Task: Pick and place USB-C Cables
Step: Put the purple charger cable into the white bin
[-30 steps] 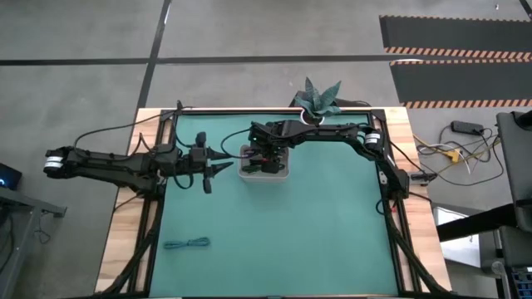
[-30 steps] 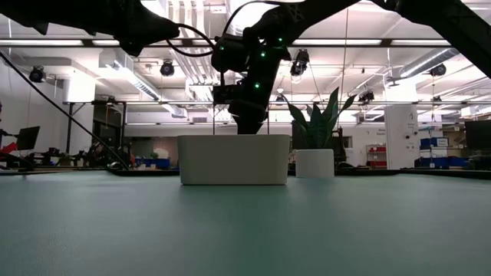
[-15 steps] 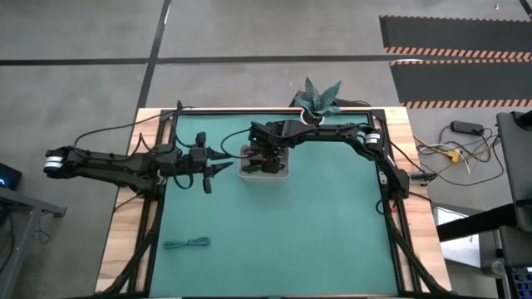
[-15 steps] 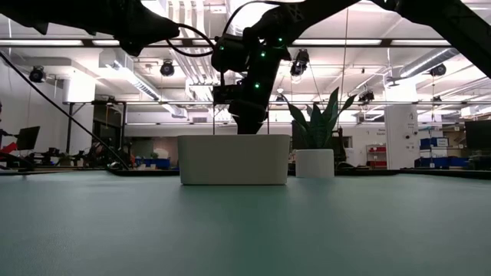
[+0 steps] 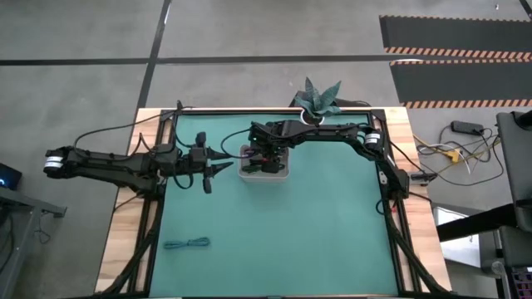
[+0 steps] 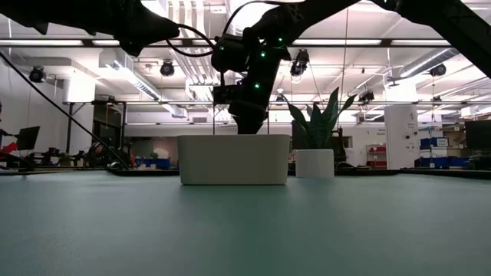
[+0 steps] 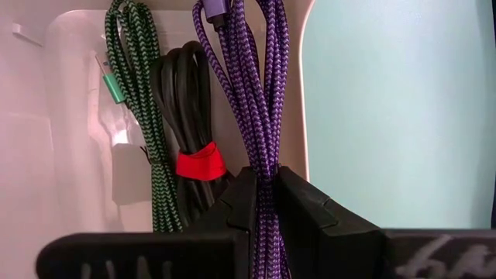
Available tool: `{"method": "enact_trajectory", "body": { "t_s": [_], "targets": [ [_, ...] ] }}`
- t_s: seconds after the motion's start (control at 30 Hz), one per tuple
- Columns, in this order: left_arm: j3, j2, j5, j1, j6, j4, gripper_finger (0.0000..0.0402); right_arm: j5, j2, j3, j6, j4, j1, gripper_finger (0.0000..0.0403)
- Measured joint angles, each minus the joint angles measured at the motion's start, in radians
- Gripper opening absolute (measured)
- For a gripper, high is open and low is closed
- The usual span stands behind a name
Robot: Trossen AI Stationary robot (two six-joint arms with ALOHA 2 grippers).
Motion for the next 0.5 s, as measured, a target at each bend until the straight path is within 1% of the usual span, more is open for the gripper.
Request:
{"method": "enact_trajectory", "body": {
  "t_s": [0.5],
  "targets": [
    [0.0,0.0,0.0,0.0,0.0,0.0,0.008,0.0,0.0,0.0,0.017,0.0,0.0,0.0029]
  ]
}}
